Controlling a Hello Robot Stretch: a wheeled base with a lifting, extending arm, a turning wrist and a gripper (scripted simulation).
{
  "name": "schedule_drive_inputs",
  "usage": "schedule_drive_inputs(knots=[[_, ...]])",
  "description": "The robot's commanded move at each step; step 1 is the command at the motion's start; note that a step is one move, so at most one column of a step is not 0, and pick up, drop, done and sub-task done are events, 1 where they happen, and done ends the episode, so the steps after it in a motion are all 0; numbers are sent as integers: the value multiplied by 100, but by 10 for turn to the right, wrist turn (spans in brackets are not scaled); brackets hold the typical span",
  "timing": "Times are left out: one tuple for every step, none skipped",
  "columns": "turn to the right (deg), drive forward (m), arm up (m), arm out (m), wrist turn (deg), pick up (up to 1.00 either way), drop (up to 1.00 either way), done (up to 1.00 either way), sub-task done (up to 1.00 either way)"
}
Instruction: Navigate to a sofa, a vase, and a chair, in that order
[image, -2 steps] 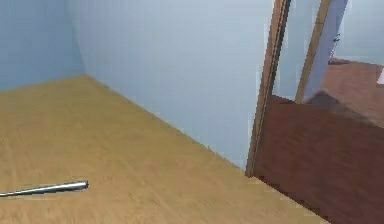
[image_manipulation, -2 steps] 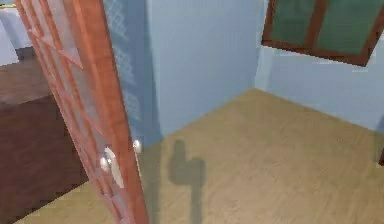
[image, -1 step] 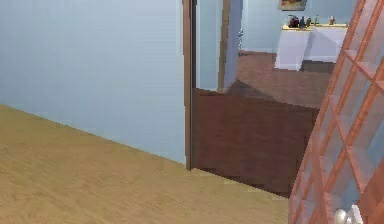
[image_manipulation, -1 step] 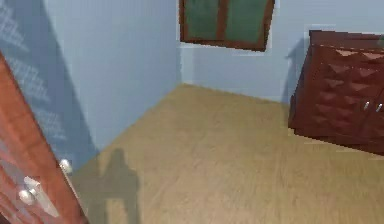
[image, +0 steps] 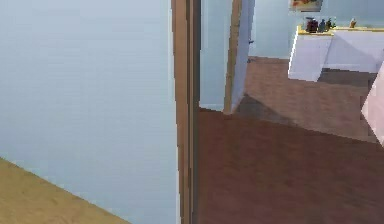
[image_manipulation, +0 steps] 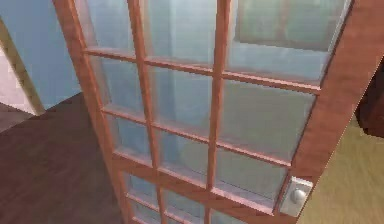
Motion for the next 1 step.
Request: schedule_drive_inputs(knots=[[450,0,0,0,0,0,0,0,0]])
